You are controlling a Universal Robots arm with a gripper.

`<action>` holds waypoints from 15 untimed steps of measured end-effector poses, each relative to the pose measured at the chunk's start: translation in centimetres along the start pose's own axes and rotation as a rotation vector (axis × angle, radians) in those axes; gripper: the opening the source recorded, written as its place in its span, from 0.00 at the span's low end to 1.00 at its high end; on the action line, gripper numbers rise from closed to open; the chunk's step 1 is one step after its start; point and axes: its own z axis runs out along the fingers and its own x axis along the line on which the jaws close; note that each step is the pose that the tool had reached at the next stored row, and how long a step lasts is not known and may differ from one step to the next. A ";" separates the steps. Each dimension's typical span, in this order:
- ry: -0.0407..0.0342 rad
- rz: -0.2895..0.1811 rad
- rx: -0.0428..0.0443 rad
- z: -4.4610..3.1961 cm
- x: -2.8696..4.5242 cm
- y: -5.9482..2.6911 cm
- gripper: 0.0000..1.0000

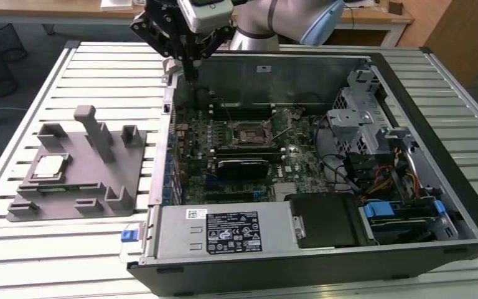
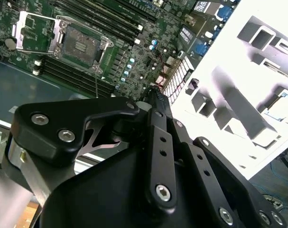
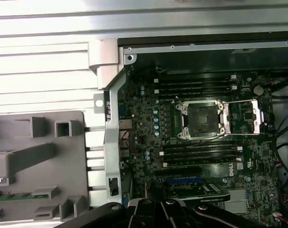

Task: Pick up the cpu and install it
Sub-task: 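Reach for the cpu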

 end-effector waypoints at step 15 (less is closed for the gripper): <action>0.0000 0.000 0.0000 -0.04 1.93 -0.14 0.11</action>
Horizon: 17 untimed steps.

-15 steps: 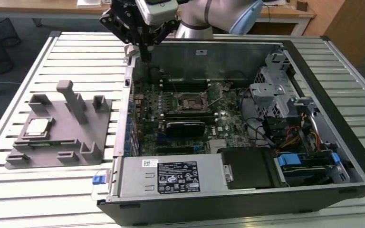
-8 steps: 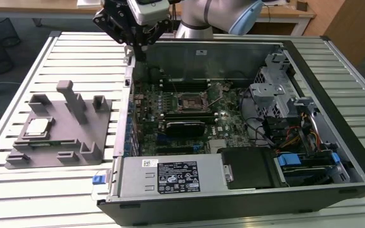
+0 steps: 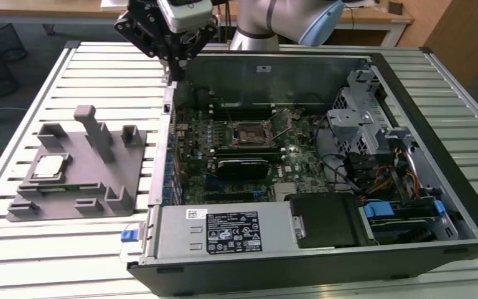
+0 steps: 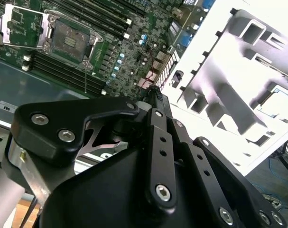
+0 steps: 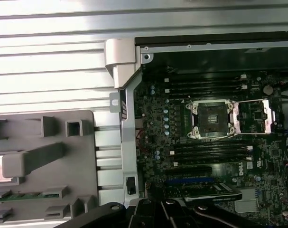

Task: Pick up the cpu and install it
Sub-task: 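Reach for the cpu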

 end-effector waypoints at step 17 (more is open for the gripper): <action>0.0001 0.000 0.0001 -0.05 2.06 -0.16 0.11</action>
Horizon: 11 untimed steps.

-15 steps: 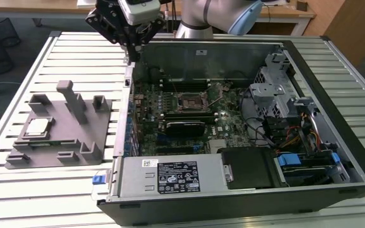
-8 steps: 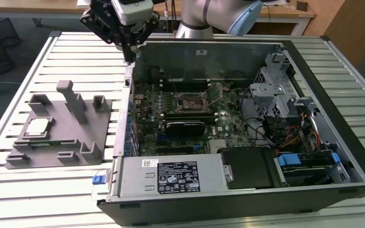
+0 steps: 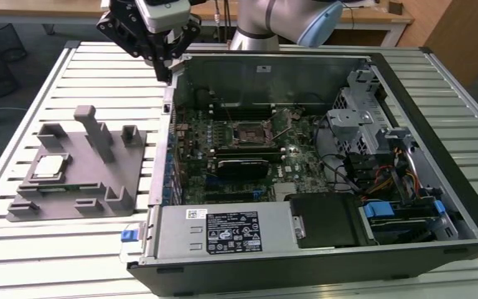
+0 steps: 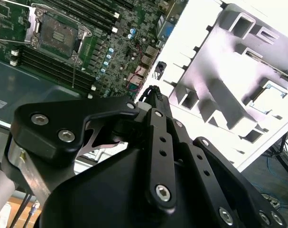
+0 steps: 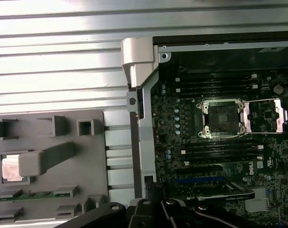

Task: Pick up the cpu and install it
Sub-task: 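Reach for the cpu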

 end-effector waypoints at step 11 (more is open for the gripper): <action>-0.0001 0.000 -0.0001 -0.02 1.46 -0.11 0.11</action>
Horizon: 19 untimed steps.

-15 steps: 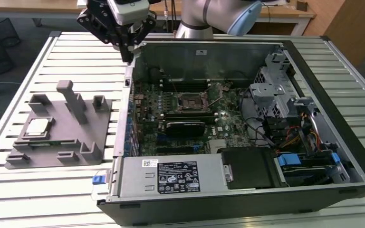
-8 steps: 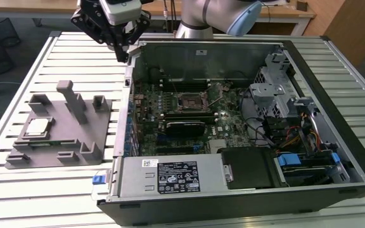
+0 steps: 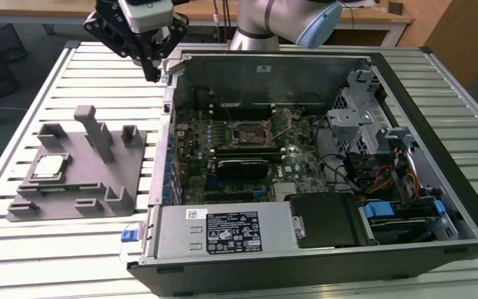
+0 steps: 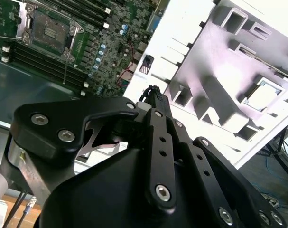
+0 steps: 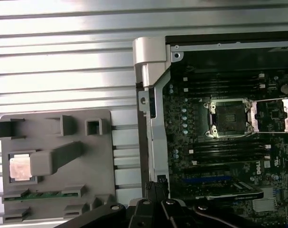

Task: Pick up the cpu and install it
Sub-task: 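Reach for the cpu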

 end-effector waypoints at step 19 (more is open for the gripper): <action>0.0000 0.000 0.0000 -0.06 3.10 -0.23 0.11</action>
